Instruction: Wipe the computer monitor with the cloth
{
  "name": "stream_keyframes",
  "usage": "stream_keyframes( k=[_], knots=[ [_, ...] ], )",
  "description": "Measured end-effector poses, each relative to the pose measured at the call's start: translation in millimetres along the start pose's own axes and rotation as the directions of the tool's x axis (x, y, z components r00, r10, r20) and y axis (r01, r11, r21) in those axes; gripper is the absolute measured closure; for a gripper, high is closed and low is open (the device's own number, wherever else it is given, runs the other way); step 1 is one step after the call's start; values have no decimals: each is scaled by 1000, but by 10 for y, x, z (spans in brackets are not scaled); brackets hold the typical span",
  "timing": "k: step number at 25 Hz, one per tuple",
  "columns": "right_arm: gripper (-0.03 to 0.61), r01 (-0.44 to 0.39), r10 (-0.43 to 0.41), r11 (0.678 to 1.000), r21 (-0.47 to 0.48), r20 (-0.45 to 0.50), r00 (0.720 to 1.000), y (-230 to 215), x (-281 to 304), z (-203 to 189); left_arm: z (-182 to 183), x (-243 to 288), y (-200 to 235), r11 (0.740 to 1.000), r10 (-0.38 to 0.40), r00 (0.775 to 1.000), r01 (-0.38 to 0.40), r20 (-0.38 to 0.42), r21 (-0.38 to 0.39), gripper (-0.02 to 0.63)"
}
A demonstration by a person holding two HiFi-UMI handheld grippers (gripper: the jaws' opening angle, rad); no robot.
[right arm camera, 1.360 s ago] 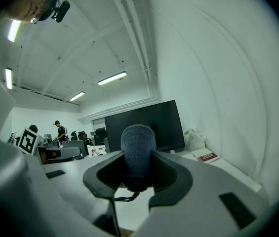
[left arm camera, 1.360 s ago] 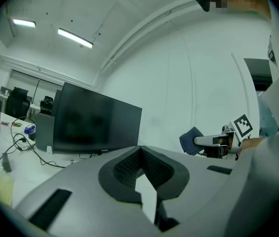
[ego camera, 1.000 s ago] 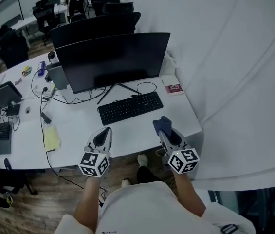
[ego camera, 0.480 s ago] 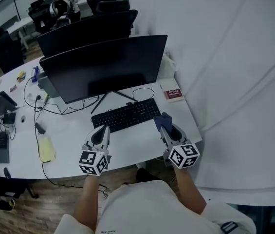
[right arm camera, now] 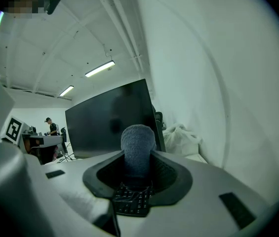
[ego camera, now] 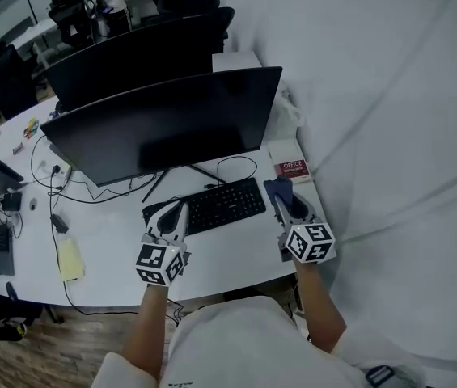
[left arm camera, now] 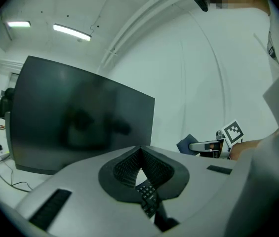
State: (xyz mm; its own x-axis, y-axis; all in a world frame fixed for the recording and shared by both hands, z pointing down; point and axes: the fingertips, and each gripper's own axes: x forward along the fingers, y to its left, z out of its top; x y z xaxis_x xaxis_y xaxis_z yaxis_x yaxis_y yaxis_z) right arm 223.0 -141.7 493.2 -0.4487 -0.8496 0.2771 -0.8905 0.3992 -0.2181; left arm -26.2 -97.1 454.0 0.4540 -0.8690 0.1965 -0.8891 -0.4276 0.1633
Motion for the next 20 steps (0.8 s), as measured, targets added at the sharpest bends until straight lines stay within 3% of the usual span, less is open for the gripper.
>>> stream_keyframes(
  k=[7, 13, 16, 20],
  knots=[
    [443, -23, 24, 999, 23, -43, 999, -473, 496, -56, -16, 623, -132, 1000, -3, 1000, 3, -15, -7, 609],
    [443, -20, 29, 994, 104, -82, 996, -843, 931, -256, -72, 1056, -220, 1000, 10, 1000, -10, -28, -6, 609],
    [443, -8, 26, 981, 196, -91, 996, -1022, 1112, -387, -121, 1199, -251, 1000, 17, 999, -18, -36, -6, 609],
    [443, 7, 23, 937, 349, -81, 996, -1189, 1347, -520, -180, 1339, -212, 999, 39, 998, -40, -44, -3, 609]
  ],
)
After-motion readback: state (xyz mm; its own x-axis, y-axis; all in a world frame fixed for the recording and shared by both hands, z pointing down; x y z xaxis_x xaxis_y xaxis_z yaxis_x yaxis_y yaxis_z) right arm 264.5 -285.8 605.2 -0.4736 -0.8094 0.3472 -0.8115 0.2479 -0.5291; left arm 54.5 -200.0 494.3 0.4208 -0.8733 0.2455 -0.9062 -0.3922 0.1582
